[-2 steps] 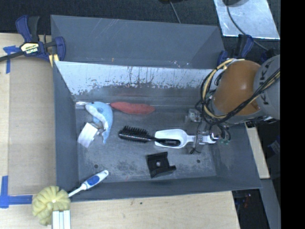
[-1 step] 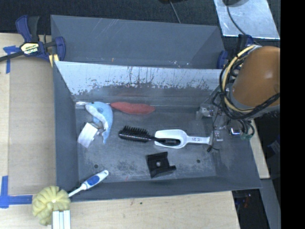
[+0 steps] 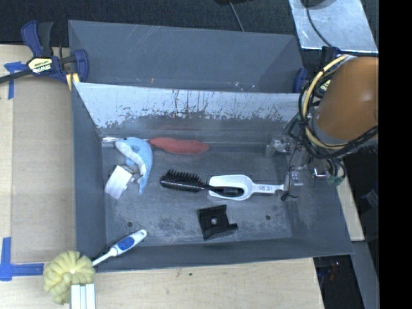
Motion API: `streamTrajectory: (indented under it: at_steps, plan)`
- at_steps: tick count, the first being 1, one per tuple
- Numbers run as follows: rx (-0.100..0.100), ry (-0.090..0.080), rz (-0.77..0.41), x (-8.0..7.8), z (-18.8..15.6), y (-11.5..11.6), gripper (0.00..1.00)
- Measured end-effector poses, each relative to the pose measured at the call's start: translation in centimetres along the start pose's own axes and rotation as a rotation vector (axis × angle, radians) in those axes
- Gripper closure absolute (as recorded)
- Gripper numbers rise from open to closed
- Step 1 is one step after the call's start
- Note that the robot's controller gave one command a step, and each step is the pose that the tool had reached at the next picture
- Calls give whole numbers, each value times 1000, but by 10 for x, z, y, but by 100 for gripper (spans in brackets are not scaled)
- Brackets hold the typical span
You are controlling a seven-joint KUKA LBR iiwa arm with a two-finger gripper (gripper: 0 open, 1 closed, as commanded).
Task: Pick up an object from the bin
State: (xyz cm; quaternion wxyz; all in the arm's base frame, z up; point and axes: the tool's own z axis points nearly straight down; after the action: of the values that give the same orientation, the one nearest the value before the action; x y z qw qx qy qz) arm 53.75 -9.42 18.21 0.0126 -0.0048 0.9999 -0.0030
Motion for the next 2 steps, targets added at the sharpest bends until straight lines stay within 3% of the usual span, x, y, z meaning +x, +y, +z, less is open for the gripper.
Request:
streamTrajectory:
  at_steps: [1, 2]
  plan:
    - [-2, 5, -326, 11, 82, 35, 0]
    - [-3, 6, -212, 14, 101, 34, 0]
